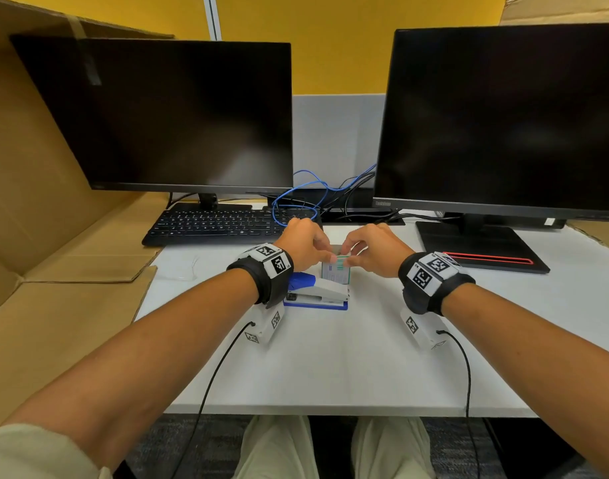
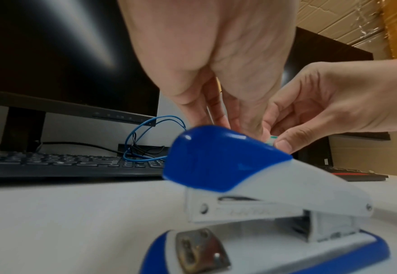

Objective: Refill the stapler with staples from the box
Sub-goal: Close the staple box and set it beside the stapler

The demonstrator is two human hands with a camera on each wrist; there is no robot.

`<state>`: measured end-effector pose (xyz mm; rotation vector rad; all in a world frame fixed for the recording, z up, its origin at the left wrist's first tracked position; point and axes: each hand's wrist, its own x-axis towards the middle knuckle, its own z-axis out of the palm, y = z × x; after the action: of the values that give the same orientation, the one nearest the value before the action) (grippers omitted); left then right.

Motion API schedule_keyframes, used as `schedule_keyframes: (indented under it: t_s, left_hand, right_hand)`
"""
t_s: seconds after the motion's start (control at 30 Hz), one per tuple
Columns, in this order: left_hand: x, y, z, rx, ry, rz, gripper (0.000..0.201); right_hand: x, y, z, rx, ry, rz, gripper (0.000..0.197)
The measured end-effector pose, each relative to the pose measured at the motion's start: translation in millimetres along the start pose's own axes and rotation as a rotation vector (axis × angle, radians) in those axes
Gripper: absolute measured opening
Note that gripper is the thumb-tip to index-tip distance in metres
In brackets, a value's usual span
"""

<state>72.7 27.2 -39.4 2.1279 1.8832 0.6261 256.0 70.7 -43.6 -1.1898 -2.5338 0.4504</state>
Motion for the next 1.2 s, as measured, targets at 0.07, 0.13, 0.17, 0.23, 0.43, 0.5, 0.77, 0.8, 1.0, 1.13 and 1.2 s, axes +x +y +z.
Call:
schedule_keyframes:
  t_s: [0.07,0.13,0.17,0.23,0.43,0.5,0.77,0.8,1.0,1.13,1.2]
  left_hand:
    - [-4,-2,-4,-0.031,-0.018,0.013,0.027]
    - [-10,0,-8,-0.035,-0.024,0.033,0.034]
    - [-13,0,-10,-0.034,-0.021,0.039,0.04]
    - [-19,-1,-15,-0.036,0.005,0.042,0.049]
    - [-44,-14,-33,0.081,-0.163,0.089,0.039]
    - [-49,-19,-34,0.115,-0.218,0.079,0.032]
    - [-58,-39,-42,0.218,-0.116,-0.007,0.028]
    - [-57,-43,-42,0.226,-0.102,-0.031,0.03]
    - [-47,-48,-30,0.255,-0.027,-0.124,0.043]
    - [-33,-48,-22,0.212,0.008,-0.153,0.052]
    - [-25,-50,-17,0.184,0.015,-0.156,0.054]
  right_hand:
    - [0,0,0,0.003,0.001,-0.001,0.018]
    - [-1,-1,0,0.004,-0.003,-0.003,0.019]
    - [-1,-2,0,0.001,-0.007,-0.003,0.02]
    - [0,-5,1,-0.001,-0.005,0.003,0.021]
    - [6,-6,8,-0.019,0.048,0.06,0.019]
    - [8,-8,8,-0.028,0.055,0.077,0.019]
    - [9,-7,4,-0.07,0.113,0.179,0.026]
    - [9,-7,5,-0.067,0.119,0.189,0.026]
    - [17,-8,11,-0.072,0.121,0.186,0.023]
    - [19,-9,11,-0.075,0.13,0.133,0.018]
    - [21,-8,11,-0.069,0.131,0.121,0.014]
